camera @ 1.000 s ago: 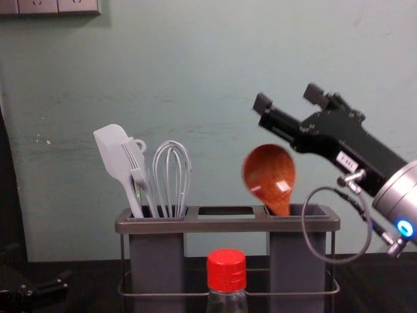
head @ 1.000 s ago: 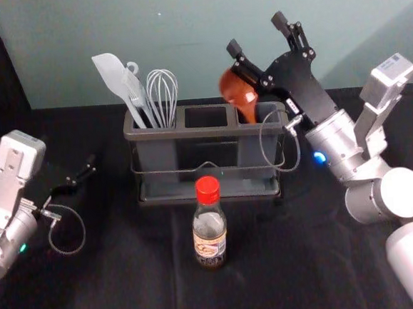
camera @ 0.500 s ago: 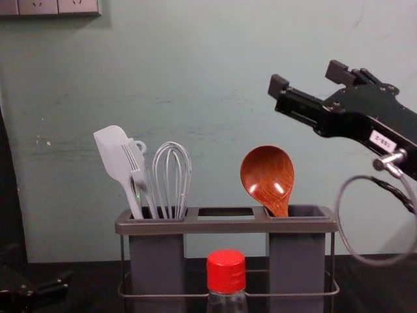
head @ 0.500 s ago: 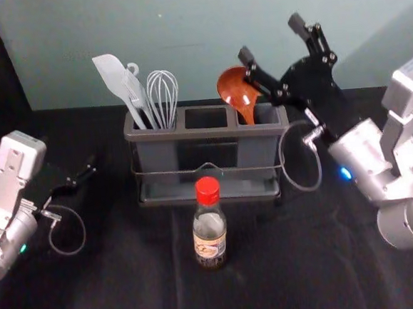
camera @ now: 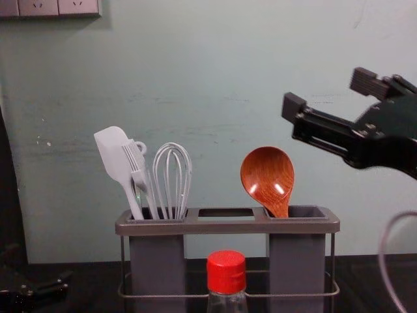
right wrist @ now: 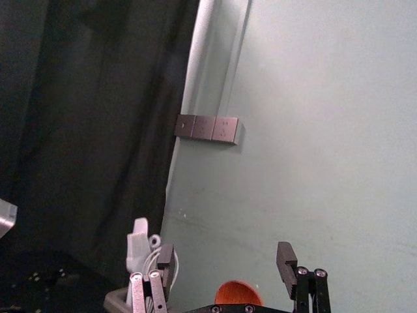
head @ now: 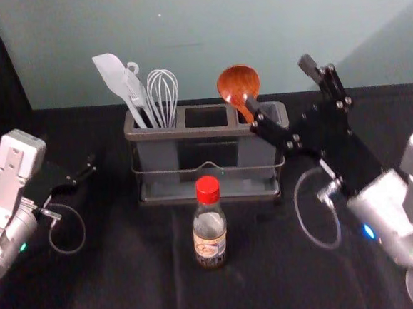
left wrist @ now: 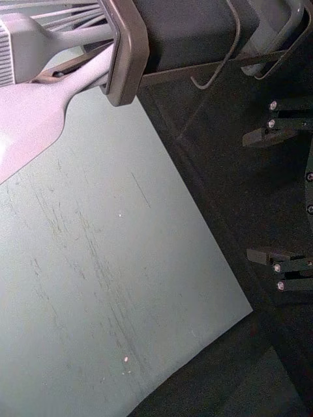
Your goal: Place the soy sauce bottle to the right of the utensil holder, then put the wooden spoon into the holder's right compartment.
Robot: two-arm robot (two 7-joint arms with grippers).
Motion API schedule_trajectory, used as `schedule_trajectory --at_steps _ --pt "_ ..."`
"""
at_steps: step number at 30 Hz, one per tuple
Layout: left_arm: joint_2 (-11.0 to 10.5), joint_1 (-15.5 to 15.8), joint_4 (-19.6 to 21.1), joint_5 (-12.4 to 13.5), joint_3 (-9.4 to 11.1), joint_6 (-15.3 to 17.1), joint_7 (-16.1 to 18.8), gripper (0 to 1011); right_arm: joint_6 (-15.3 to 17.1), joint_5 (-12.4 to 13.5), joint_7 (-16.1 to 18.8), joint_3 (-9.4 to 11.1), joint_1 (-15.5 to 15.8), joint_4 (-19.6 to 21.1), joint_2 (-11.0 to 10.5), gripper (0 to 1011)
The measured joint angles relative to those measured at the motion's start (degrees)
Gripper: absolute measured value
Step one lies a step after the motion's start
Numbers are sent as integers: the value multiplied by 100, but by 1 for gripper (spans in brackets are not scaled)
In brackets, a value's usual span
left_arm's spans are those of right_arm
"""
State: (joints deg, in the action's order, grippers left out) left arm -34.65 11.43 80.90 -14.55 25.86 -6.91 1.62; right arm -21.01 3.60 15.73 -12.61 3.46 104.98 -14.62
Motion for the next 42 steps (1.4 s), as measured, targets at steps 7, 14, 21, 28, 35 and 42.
schedule_trajectory --at_steps 7,14,21,28,35,42 --pt "0 0 0 0 1 0 0 1000 129 127 -35 66 654 482 -68 1002" --pt "0 0 0 0 0 0 0 1000 493 389 14 111 1286 920 -189 1002" --pt "0 0 0 0 0 0 0 1000 1088 410 147 16 1525 1081 -418 1002" --pt "0 0 0 0 1 0 0 1000 1580 460 302 -187 1476 1084 -601 1002" --pt "0 0 0 0 0 0 0 1000 1782 549 468 -430 1197 857 -677 1002" --pt "0 0 0 0 0 0 0 1000 1879 563 482 -645 688 389 -582 1002"
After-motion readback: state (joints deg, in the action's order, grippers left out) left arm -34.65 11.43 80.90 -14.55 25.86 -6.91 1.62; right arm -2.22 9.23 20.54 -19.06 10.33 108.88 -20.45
